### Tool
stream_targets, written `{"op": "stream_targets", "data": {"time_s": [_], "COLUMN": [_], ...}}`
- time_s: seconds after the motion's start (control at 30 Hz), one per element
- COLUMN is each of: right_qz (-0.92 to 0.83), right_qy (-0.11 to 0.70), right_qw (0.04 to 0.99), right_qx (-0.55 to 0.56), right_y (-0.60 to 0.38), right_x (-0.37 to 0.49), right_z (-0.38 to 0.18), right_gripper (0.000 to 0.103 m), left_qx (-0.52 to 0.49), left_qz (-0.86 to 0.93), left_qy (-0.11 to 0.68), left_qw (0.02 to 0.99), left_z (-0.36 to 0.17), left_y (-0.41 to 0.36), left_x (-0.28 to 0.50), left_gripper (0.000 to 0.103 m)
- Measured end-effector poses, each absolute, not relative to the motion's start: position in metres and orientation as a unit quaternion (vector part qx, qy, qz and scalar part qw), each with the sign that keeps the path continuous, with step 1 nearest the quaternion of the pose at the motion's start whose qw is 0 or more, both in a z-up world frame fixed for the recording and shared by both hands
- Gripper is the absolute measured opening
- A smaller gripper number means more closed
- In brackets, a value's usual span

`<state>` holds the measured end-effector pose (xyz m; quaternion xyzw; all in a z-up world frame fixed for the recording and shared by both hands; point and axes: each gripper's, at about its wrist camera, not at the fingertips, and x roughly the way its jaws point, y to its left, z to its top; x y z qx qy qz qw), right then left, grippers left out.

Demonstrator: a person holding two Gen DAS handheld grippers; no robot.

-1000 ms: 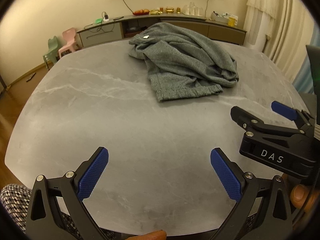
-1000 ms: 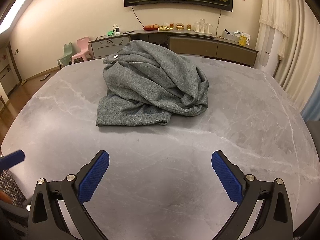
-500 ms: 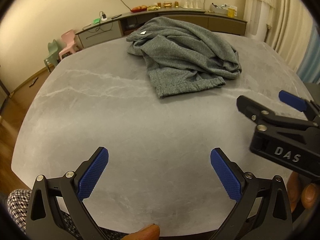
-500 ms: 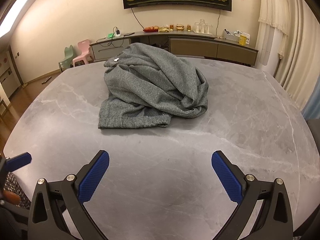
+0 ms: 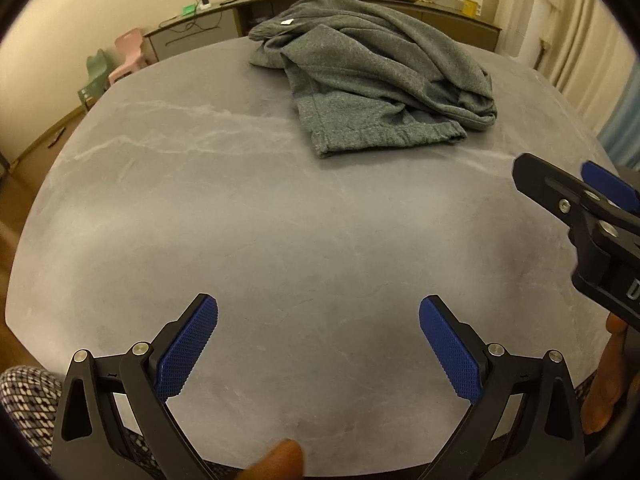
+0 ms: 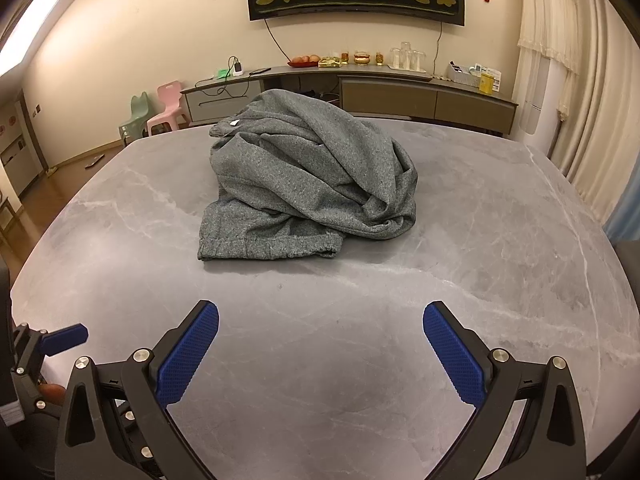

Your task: Fold clothes

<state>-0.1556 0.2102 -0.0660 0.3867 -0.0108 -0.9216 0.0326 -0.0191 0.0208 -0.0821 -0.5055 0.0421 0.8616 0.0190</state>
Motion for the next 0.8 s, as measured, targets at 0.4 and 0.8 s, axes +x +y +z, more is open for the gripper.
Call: {"op": "stream_targets", "data": {"time_s": [0.4,0.8], "right_qz": [-0.907,-0.896], "right_qy": [-0.034,-0.033], "right_qw": [0.054,0.034], "right_qx": [0.417,0.441], "right_y": [0.218,0.236], "right_x": [-0.162,-0.275], "right_z": [-0.079,-0.077], "right_gripper": [0.011,0.076], "left_qx": [-0.487,-0.488], "left_qz": [0.872,0.873], "left_qy": [0.049,-0.006], "left_qw": [0.016,0.015], "left_z": [-0.078,-0.08], "left_y": [0.019,0.026], "left_x": [-0.024,-0.199], "left_gripper": [0.005,0.087]}}
